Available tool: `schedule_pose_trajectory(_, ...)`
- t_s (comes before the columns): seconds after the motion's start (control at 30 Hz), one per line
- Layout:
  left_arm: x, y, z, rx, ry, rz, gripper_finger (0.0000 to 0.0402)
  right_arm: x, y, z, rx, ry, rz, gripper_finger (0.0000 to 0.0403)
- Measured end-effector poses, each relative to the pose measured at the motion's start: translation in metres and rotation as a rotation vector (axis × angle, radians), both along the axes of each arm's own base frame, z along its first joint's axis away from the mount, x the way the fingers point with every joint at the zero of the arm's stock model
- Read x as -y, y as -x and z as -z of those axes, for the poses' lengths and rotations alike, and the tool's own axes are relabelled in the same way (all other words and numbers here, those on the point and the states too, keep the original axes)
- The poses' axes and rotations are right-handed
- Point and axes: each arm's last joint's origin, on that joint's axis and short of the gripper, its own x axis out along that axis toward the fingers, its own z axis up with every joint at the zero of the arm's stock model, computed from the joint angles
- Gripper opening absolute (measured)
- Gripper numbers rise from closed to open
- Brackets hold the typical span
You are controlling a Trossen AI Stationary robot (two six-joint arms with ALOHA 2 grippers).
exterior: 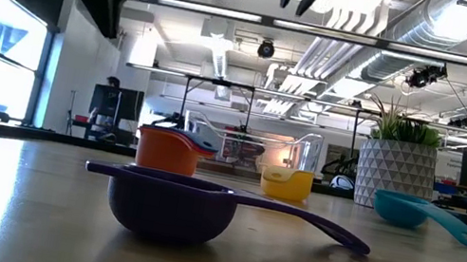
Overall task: Nest measuring cups in basket
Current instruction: Stack the yellow measuring cup on the top of the blue measuring cup
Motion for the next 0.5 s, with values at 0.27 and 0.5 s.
schedule_pose_trajectory(0.27, 0.006, 0.022, -0.012, 0.038, 0.007, -0.044, 0.0071, -0.018, -0.015, 0.024, -0.043, -0.029, 0.038, 0.0099)
schedule_pose_trajectory(0.5, 0.008, 0.031, -0.017, 0.065, 0.003, -0.049, 0.0071, -0.015, -0.029, 0.047, -0.091, 0.019, 0.067, 0.0099)
